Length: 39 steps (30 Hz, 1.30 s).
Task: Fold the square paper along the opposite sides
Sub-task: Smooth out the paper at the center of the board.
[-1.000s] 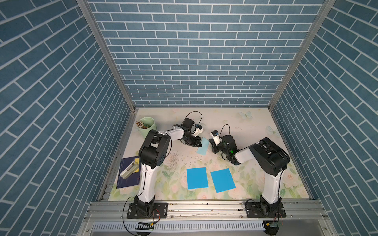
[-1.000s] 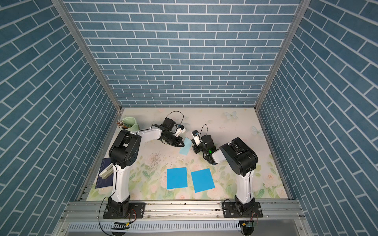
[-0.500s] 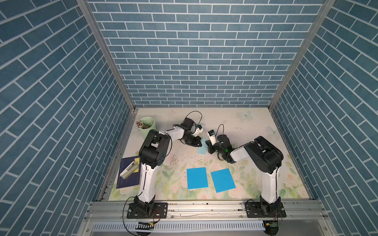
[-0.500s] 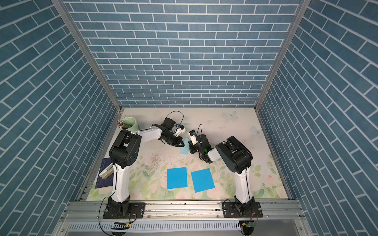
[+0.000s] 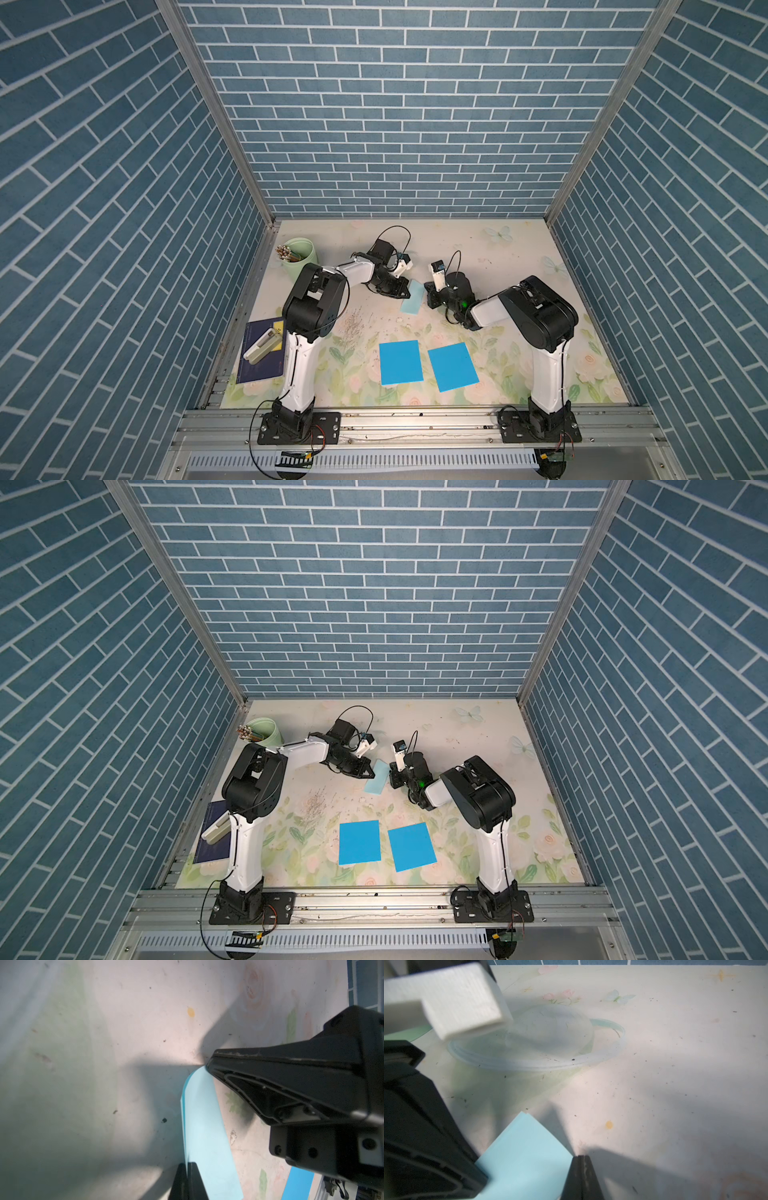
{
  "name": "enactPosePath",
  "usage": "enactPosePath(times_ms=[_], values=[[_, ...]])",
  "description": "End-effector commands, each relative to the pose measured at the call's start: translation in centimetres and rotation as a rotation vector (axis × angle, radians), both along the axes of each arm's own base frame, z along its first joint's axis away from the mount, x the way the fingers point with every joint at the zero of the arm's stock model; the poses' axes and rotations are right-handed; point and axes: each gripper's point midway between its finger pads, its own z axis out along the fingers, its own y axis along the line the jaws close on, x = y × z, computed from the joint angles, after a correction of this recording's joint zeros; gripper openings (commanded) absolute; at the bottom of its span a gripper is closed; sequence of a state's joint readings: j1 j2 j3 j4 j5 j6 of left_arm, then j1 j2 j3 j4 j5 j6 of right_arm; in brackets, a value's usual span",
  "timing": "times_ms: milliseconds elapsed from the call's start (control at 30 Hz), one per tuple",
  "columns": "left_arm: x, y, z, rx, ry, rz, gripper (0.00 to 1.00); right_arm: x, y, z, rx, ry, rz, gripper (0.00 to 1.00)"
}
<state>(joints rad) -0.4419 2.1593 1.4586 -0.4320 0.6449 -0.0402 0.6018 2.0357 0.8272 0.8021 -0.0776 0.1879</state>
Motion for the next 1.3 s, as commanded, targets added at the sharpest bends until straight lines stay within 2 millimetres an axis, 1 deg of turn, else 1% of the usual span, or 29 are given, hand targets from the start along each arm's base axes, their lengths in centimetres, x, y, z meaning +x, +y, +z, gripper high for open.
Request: enactPosePath(times_ms=[0,67,100,167,200,267,333,433,600,867,967,1100,1167,1267], values=[[-3.7,5.4,-7.9,0.276,0.161,0.036,0.0,-0.8,-3.2,-3.0,-0.087,0.103,-0.065,0.0],[-3.6,5.4,-7.9,0.279,0.158,0.036,0.0,-0.5,-2.4,-0.5,-0.074,0.024,-0.013,0.0],[-3.6,5.4,-7.9,0.279,0.157,0.036,0.0,-0.7,-1.4,1.1,-0.049,-0.023,0.044,0.0],[-3.6,5.4,-8.0,0.279,0.158,0.035,0.0,-1.3,0.1,3.8,-0.011,-0.105,0.123,0.0],[-3.5,5.4,-8.0,0.279,0.158,0.035,0.0,-1.9,0.9,4.7,-0.001,-0.138,0.159,0.0],[-3.3,5.3,-7.9,0.279,0.152,0.035,0.0,-3.1,2.4,5.3,0.012,-0.174,0.212,0.0],[-3.1,5.3,-7.8,0.28,0.148,0.035,0.0,-4.0,3.5,4.6,0.015,-0.17,0.248,0.0],[-2.9,5.4,-7.8,0.28,0.145,0.038,0.0,-4.8,4.2,3.1,0.005,-0.138,0.267,0.0],[-2.6,5.5,-7.7,0.284,0.139,0.041,0.0,-5.8,3.6,0.8,-0.026,-0.096,0.264,0.0],[-2.6,5.6,-7.6,0.288,0.134,0.043,0.0,-7.8,3.0,-1.9,-0.096,-0.048,0.29,0.0],[-2.6,5.6,-7.7,0.285,0.134,0.037,0.0,-8.6,2.8,-2.1,-0.102,-0.053,0.304,0.0],[-2.6,5.9,-8.0,0.297,0.137,0.035,0.0,-9.1,2.5,-2.3,-0.126,-0.076,0.329,0.0],[-2.7,6.1,-8.2,0.304,0.141,0.035,0.0,-9.3,2.5,-2.1,-0.129,-0.085,0.335,0.0],[-2.8,6.4,-8.3,0.309,0.142,0.036,0.0,-9.5,2.8,-1.3,-0.113,-0.107,0.351,0.0]])
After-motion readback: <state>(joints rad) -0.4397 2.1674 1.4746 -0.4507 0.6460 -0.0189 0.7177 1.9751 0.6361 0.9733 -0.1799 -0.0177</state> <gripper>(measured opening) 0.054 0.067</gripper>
